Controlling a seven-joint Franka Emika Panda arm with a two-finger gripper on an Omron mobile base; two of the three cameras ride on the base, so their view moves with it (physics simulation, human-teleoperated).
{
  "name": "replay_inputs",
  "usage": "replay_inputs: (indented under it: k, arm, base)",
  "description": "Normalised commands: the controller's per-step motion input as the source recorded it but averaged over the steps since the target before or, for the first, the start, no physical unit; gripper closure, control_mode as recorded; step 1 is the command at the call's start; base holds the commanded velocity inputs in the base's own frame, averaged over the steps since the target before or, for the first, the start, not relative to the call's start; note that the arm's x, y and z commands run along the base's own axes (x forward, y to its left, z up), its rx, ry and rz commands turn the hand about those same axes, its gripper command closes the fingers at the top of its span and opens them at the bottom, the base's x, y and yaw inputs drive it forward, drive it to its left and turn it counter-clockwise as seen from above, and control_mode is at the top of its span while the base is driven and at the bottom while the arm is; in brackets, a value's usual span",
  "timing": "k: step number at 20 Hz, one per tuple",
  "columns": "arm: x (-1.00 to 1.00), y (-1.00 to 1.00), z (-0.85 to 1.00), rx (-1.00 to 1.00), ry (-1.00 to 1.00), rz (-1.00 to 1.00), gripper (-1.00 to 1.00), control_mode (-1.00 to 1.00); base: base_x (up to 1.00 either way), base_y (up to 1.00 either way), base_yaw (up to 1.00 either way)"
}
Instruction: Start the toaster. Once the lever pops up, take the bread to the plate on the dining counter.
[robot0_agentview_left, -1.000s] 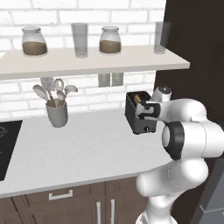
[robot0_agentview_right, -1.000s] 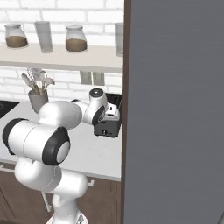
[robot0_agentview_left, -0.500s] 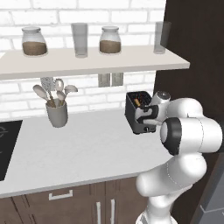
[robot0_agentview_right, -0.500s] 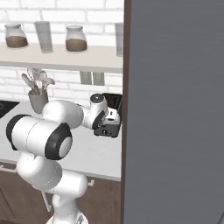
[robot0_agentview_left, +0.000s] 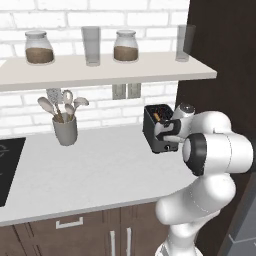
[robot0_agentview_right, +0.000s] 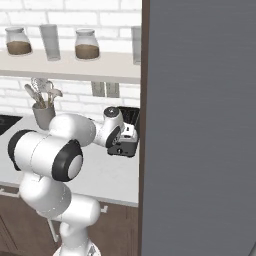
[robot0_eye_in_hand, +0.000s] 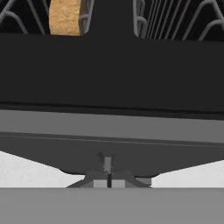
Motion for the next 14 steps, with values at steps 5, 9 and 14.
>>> replay_inputs:
  k: [5,9,14]
  arm:
    - [-0.13,0.00,0.24,0.00,0.00,0.00,1.00,-1.00]
    - [-0.25,0.00,0.53,0.00,-0.01,0.00,1.00,-1.00]
    - [-0.20,0.03,0.68,-0.03,0.00,0.00,1.00,-1.00]
  base:
    - [0.00,0.00,0.00]
    - [0.00,0.00,0.00]
    - [0.00,0.00,0.00]
